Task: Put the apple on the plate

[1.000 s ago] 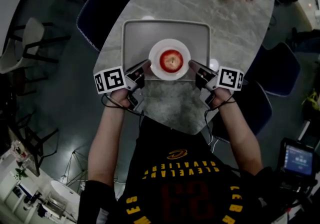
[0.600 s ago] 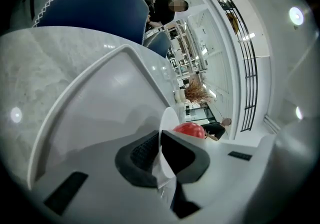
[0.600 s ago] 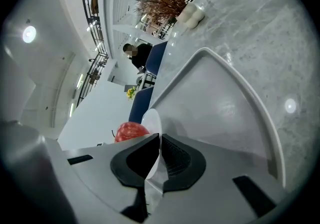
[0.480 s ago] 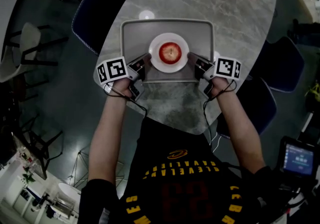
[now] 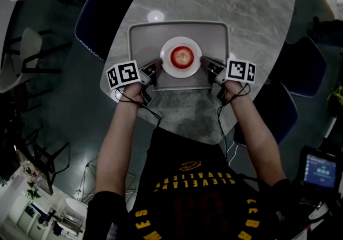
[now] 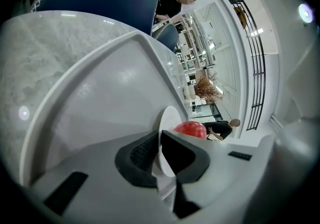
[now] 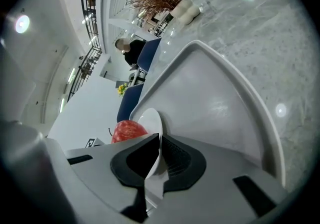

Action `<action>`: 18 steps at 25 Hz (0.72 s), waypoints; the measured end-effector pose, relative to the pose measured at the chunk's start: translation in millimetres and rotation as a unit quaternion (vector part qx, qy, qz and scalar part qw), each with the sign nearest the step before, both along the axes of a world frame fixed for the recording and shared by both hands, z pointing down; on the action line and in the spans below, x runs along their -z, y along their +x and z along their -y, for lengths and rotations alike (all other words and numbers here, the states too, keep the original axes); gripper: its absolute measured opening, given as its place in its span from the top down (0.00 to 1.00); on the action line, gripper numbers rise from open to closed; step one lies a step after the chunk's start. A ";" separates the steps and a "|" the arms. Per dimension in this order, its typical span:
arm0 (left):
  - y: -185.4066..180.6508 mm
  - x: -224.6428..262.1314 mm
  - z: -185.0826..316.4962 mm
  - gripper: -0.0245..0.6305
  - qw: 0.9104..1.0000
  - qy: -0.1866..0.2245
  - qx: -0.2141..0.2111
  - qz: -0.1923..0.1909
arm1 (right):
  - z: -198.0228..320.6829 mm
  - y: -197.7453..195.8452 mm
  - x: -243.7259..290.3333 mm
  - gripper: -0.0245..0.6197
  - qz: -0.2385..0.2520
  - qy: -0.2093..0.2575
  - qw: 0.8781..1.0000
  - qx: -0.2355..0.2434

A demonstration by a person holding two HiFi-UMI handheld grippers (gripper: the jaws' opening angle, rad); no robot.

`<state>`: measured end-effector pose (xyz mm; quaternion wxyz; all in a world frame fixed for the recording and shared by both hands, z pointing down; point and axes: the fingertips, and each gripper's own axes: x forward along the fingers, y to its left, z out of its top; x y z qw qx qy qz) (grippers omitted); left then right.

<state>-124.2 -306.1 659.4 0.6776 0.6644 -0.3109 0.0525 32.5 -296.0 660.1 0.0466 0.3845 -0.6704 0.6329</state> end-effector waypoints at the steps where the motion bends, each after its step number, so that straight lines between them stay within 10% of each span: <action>1: -0.1 -0.7 0.1 0.93 1.000 0.000 0.001 0.002 | -0.2 -0.1 -1.5 0.92 -0.005 0.000 1.000 0.002; 12: 0.8 -6.0 5.0 0.93 0.996 0.040 -0.010 0.078 | 1.1 0.2 -7.1 0.92 -0.048 0.030 0.998 0.023; 18: -10.2 0.4 9.6 0.86 0.978 0.103 -0.041 0.176 | 0.1 1.8 0.1 0.92 -0.165 0.078 0.979 0.086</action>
